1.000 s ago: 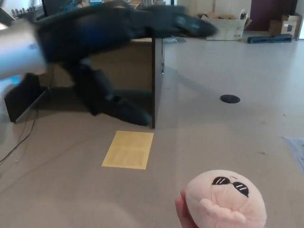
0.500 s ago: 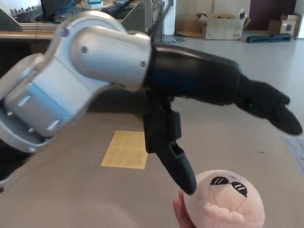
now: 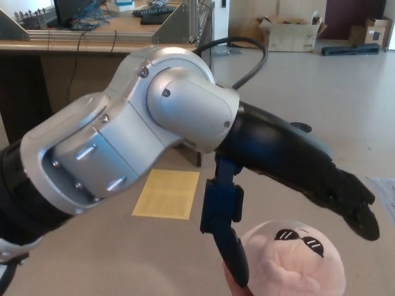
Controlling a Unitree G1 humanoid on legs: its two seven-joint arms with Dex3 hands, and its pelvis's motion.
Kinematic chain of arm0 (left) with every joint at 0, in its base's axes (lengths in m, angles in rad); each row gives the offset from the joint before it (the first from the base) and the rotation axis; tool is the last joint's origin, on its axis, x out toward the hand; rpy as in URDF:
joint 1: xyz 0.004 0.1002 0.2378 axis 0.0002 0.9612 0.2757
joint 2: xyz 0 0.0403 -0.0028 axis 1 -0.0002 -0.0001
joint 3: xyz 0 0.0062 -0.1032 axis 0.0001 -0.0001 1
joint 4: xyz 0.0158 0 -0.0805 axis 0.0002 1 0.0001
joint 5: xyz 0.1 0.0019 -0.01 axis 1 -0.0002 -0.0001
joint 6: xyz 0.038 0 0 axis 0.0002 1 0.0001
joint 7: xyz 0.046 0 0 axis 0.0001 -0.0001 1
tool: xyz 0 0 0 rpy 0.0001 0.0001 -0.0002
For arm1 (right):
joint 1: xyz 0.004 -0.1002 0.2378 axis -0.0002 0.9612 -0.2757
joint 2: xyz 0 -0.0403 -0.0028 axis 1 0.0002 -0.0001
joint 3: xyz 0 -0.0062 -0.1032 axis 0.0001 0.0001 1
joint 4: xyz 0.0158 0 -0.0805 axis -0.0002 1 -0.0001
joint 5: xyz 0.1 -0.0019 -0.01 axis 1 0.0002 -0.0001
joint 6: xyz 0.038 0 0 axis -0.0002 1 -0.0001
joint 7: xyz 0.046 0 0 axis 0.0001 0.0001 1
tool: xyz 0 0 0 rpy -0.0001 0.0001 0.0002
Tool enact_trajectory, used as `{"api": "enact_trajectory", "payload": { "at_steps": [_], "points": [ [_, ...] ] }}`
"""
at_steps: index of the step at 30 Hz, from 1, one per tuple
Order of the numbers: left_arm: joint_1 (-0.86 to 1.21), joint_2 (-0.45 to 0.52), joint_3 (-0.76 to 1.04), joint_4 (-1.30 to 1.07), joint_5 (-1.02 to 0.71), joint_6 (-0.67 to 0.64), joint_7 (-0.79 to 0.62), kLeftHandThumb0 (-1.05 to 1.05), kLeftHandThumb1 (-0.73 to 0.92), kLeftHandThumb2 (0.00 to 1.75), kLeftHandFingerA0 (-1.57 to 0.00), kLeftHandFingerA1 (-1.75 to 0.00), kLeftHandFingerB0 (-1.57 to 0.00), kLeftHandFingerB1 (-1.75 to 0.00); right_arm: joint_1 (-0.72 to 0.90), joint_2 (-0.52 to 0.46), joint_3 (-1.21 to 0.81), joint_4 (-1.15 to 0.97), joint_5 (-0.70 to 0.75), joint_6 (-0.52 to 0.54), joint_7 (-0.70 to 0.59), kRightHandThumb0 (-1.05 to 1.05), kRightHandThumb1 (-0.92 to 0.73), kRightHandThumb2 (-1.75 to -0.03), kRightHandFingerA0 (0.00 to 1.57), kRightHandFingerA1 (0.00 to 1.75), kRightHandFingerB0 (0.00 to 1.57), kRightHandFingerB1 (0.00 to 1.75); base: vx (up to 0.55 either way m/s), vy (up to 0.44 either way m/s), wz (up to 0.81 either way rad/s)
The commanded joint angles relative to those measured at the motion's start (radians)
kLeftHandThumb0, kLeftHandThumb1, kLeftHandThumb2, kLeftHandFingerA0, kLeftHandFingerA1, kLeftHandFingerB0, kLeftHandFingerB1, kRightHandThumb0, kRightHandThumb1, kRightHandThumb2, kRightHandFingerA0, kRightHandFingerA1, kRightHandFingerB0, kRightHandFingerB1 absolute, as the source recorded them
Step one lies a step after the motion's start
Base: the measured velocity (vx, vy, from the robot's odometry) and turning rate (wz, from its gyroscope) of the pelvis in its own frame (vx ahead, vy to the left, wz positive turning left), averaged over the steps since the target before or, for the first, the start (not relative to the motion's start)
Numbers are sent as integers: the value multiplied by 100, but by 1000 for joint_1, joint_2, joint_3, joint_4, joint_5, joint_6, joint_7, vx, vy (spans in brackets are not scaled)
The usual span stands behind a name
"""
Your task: The robot extends its left hand to pick up an emotional support dumpling from the palm of a person and brings its hand down by its side. Then it extends its arm again to hand the dumpling back to the person.
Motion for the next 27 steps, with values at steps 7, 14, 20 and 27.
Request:
{"api": "enact_trajectory", "payload": {
  "at_steps": [7,14,20,27],
  "points": [
    [54,-21,-24,-8,140,-23,-37,-54,36,72,0,-14,-1,-19,-12,-7,6,-14,-5,35,-26,-50,-62,-59,64,45,53,40,0,0,0],
    [64,-40,-27,-11,179,-18,-41,-55,35,77,0,-19,0,-23,-21,-15,10,-4,-4,35,-9,-49,-63,-59,60,43,52,40,0,0,0],
    [102,-65,-27,-10,217,-20,-26,-56,35,78,0,-17,0,-24,-21,-25,31,-12,-29,30,-18,-47,-64,-59,57,43,49,39,0,0,0],
    [137,-93,-26,1,249,-30,-23,-55,32,78,0,-19,-1,-27,-15,-30,39,-29,-19,19,-5,-43,-65,-59,59,45,51,41,0,0,0]
  ]
}}
